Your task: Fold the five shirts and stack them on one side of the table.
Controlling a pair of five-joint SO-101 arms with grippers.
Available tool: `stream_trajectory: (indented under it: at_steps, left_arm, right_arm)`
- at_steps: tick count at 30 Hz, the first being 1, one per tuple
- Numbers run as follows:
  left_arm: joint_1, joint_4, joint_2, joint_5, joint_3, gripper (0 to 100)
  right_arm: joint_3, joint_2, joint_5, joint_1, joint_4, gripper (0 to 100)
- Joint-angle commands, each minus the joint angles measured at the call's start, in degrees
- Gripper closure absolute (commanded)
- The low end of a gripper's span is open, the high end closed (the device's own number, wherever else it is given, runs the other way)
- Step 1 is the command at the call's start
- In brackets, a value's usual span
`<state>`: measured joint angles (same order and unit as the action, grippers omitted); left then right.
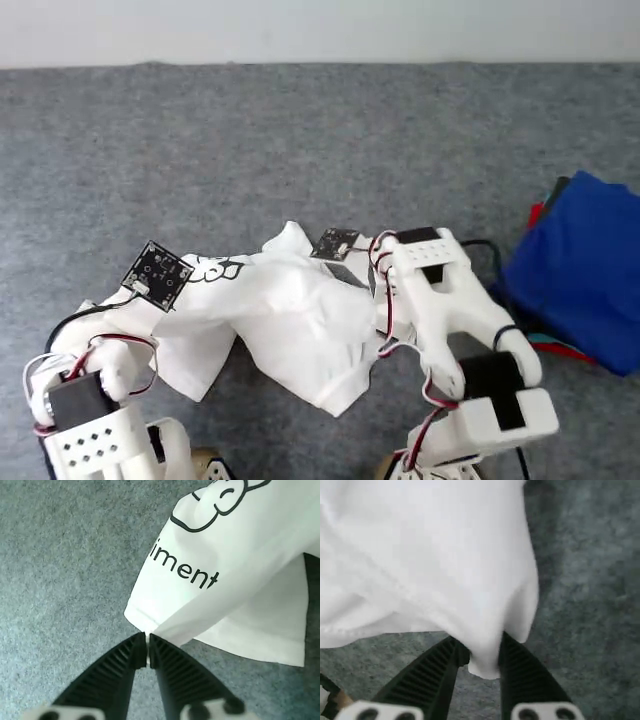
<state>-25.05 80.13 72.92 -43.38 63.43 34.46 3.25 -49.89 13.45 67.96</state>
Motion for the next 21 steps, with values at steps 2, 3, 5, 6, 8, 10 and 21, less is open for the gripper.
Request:
stream_trajectory:
  at_steps: [2,3,5,6,8,10,21]
  left_arm:
    - [-0.3,-0.2,0.4,0.4,-0.2,99]
    - [-0.2,-0.3,0.4,0.4,-0.2,99]
    - [-0.1,-0.3,0.4,0.4,-0.2,99]
    - [-0.1,-0.3,0.4,0.4,-0.2,99]
    - [-0.1,-0.2,0.4,0.4,-0.3,99]
    - [-0.1,-0.2,0.4,0.4,-0.6,99]
    - [1.1,-0.5,0.0,6.5,-15.3,99]
  right_arm:
    - [-6.3,0.0,-1.7,-2.9,7.3,98.5]
    - [-8.4,0.0,-2.9,-3.6,9.6,98.7]
    - [-12.2,0.0,-4.7,-5.6,13.9,98.7]
    - [-14.3,0.0,-5.4,-6.7,15.9,98.7]
    - [-18.5,0.0,-6.3,-9.2,19.5,98.7]
    - [-22.8,0.0,-7.6,-11.4,23.0,98.7]
    - [-44.6,-3.4,-8.4,-14.5,34.8,98.7]
